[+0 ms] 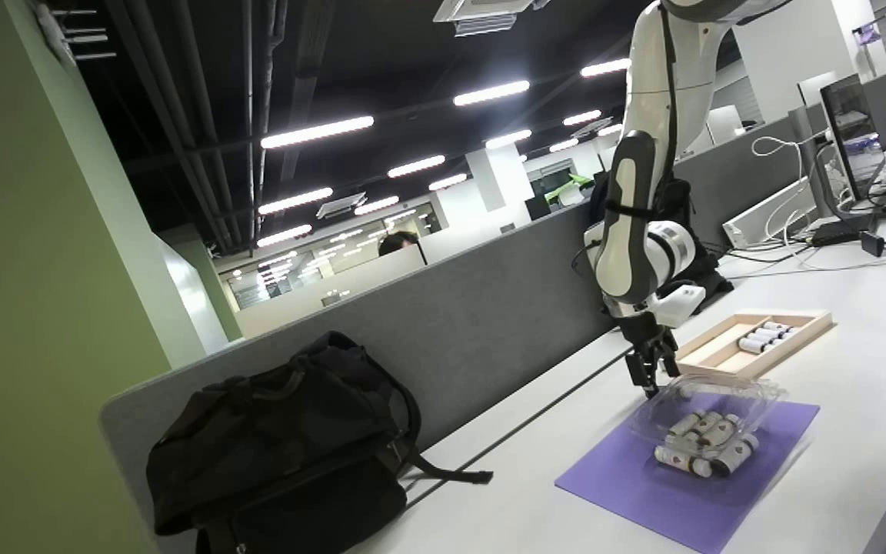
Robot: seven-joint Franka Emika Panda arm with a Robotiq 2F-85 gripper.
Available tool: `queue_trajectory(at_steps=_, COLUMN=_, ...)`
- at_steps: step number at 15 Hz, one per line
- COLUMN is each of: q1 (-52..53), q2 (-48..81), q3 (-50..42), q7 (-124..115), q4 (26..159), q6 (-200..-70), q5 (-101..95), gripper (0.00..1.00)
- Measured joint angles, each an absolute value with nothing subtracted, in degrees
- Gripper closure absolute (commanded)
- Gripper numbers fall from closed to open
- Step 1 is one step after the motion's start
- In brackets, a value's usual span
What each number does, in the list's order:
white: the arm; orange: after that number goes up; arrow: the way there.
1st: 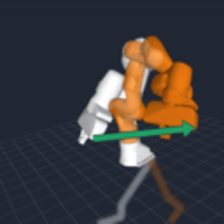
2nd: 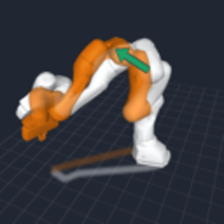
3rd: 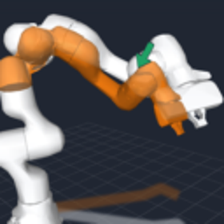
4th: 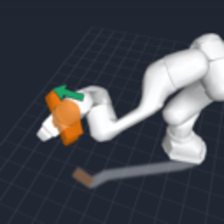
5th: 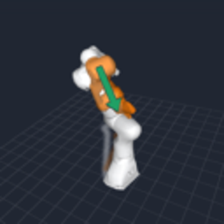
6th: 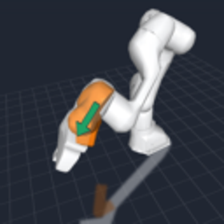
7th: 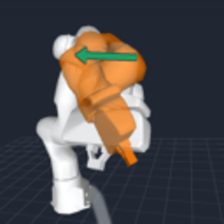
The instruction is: Pick up the white object on the table and place it on the lower segment of the tray
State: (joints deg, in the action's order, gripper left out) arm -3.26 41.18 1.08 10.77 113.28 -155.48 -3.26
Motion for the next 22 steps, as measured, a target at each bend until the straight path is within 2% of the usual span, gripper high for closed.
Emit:
queue_trajectory(at_steps=7, q1=-2.99, q2=43.94, q3=1.08, q7=10.00, q4=107.72, q6=-153.88, q5=-3.17, gripper=0.76)
queue_trajectory(at_steps=10, q1=-1.33, q2=42.77, q3=-1.32, q7=6.61, q4=105.77, q6=-149.02, q5=-3.51, gripper=0.94)
queue_trajectory(at_steps=11, q1=-0.38, q2=42.04, q3=-2.76, q7=5.15, q4=105.20, q6=-146.60, q5=-3.72, gripper=0.98)
queue_trajectory(at_steps=13, q1=1.07, q2=40.07, q3=-5.53, q7=2.13, q4=104.34, q6=-141.42, q5=-5.06, gripper=1.00)
queue_trajectory(at_steps=14, q1=1.45, q2=38.92, q3=-6.67, q7=0.95, q4=104.16, q6=-139.37, q5=-5.84, gripper=0.62)
queue_trajectory(at_steps=15, q1=1.42, q2=37.92, q3=-7.43, q7=0.56, q4=104.05, q6=-137.62, q5=-6.19, gripper=0.61)
queue_trajectory(at_steps=19, q1=-0.55, q2=36.62, q3=-7.57, q7=0.86, q4=103.92, q6=-135.71, q5=-5.79, gripper=0.31)
queue_trajectory(at_steps=22, q1=-2.44, q2=37.63, q3=-5.89, q7=1.55, q4=104.12, q6=-138.63, q5=-4.39, gripper=0.14)
